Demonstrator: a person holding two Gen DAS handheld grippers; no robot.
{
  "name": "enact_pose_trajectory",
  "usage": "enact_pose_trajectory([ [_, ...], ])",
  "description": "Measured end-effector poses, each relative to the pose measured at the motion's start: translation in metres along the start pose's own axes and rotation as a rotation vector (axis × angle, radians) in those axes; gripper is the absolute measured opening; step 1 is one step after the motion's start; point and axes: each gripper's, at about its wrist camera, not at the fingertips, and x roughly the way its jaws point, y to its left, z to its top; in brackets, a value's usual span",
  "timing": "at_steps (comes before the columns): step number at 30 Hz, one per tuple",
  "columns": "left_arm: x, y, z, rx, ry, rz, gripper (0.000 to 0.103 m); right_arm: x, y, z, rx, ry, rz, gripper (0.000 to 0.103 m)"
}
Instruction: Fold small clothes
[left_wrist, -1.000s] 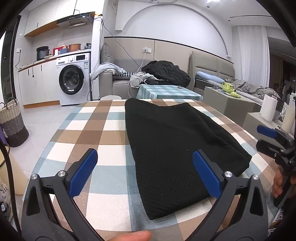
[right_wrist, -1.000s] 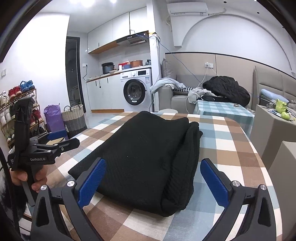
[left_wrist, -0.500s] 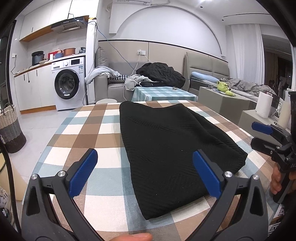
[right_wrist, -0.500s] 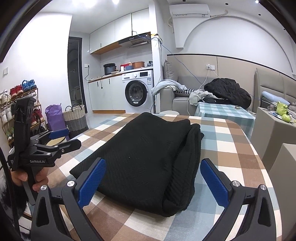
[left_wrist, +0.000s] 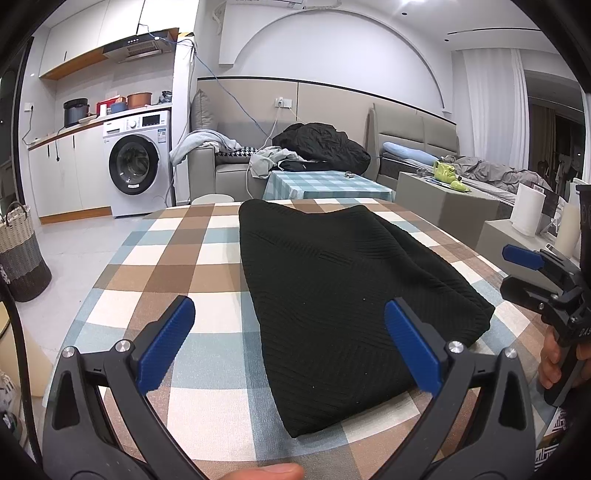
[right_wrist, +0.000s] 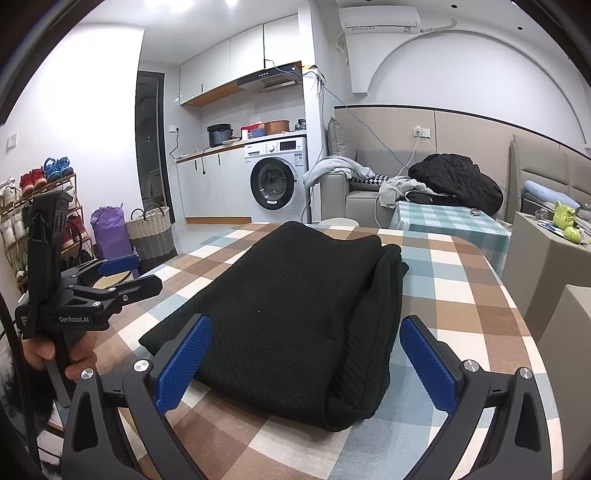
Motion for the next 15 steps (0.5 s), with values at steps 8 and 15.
enact_pose_trajectory([
  [8,0.002,-0.0005,-0.0012,-0.009,0.008,-0.002,0.102,0.0005,0.0001,-0.0003,-0.002,0.001,0.003,0.103],
  [15,0.0047,0.0,-0.0009,-0.013,0.012,0.002,0.102,0.0003,0.0007,-0.0002,-0.001,0.001,0.002,0.103],
])
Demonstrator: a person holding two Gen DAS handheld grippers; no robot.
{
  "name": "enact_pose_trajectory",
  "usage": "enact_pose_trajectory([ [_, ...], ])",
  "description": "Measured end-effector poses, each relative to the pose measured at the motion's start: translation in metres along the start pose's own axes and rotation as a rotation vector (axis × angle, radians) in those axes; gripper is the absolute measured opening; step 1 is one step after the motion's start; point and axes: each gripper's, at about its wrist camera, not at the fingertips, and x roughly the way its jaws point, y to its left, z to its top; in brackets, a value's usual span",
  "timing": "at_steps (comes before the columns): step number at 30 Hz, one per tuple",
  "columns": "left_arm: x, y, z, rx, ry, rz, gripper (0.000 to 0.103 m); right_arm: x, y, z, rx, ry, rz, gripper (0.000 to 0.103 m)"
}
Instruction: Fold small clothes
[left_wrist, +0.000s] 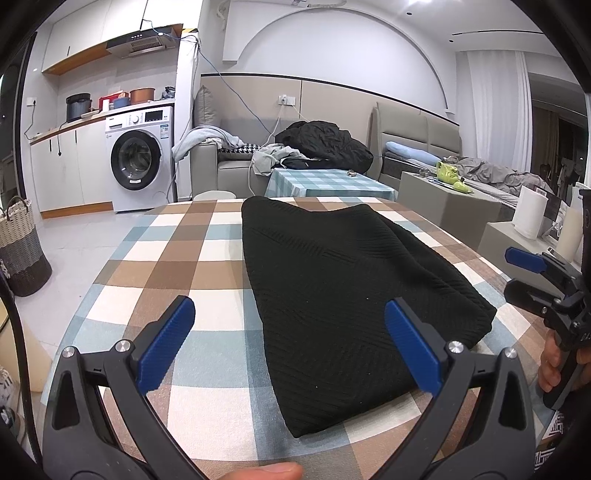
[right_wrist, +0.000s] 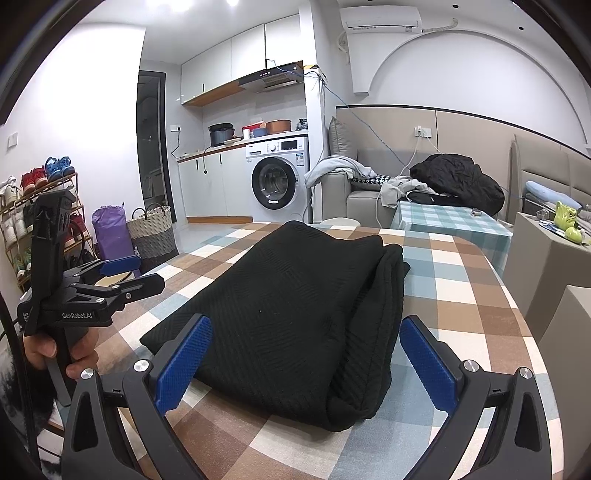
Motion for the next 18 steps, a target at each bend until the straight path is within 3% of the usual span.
enact_pose_trajectory([
  [18,-0.0001,0.0,0.0,-0.001,-0.001,0.001,0.102,0.0002,0.0014,-0.0008,-0.001,0.001,0.001,0.103],
])
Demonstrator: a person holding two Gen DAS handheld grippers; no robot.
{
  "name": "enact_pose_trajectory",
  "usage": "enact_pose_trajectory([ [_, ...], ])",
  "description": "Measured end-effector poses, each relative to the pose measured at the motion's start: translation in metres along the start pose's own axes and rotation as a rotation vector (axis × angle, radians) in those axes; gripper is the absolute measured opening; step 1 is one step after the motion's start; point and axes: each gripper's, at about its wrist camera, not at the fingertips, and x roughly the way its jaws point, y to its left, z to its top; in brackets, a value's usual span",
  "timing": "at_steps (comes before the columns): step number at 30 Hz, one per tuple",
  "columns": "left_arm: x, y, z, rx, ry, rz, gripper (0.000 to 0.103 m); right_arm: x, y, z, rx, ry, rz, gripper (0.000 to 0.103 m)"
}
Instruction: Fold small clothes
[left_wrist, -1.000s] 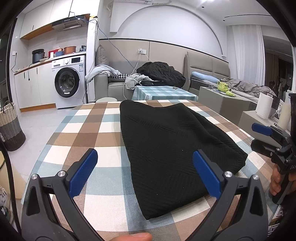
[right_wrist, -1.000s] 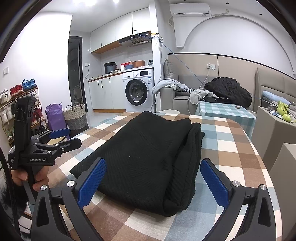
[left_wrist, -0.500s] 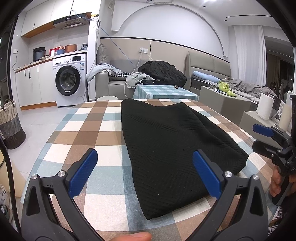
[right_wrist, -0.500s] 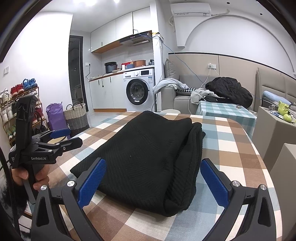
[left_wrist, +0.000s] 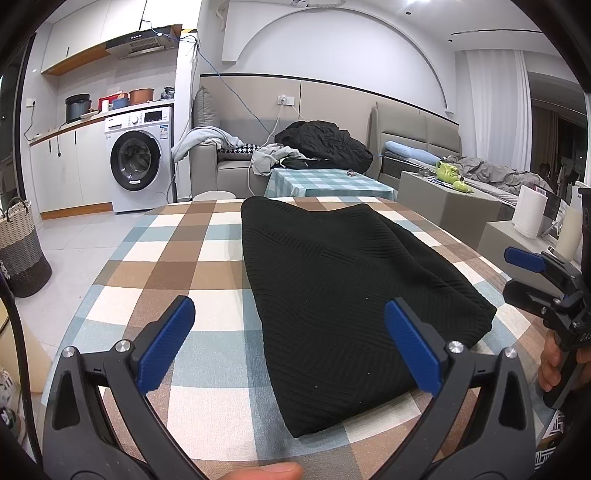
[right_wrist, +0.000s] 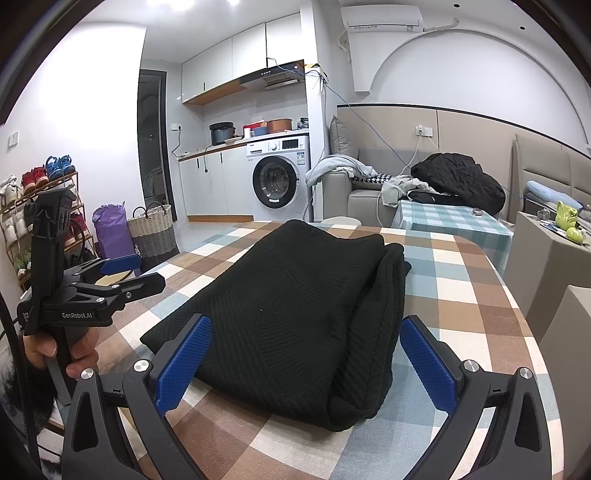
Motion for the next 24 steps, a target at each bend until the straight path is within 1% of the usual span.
enact_pose_trajectory([
  [24,-0.0004,0.0009,0.0005,-0.003,0.003,0.0,0.102,0.0014,0.0017,-0.0008,-0.001,0.002,0.002,0.103],
])
